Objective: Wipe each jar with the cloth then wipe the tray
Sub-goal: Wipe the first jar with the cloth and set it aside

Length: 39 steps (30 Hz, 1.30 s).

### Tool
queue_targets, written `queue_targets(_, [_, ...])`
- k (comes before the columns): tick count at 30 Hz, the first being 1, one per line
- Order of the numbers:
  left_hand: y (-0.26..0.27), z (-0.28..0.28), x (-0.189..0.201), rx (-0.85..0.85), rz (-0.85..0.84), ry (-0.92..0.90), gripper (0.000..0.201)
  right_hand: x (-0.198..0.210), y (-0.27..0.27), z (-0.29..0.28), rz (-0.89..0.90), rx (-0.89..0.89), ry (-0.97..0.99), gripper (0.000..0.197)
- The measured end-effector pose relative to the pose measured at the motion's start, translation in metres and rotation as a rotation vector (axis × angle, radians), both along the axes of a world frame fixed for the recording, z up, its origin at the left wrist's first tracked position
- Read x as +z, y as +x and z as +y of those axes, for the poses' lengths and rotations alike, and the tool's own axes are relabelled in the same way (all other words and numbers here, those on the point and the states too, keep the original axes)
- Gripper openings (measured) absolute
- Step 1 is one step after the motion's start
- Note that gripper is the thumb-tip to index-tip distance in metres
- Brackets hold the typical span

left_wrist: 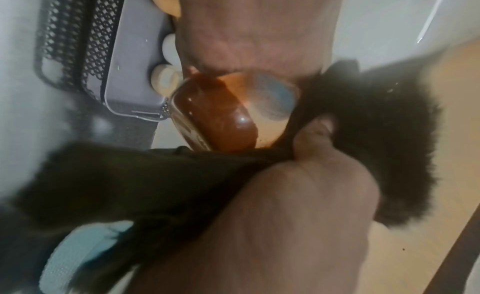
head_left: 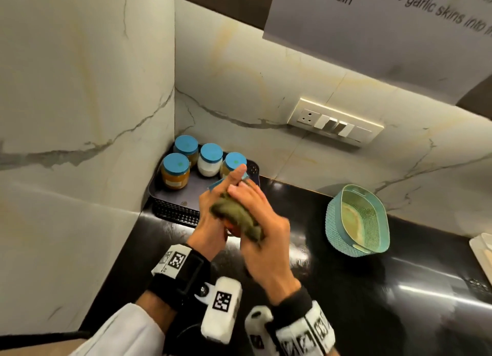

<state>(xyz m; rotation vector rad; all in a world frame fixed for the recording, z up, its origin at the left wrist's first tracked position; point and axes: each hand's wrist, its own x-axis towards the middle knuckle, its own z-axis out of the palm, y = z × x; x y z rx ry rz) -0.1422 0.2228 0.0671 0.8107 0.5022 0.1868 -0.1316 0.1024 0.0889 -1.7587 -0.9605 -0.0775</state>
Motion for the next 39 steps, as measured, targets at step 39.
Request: queue_targets(39, [0.000, -0.016, 0.035, -0.078, -0.016, 0.156, 0.085, -0.008, -0.015, -0.040, 0.341, -0.155, 0.271, 0.051])
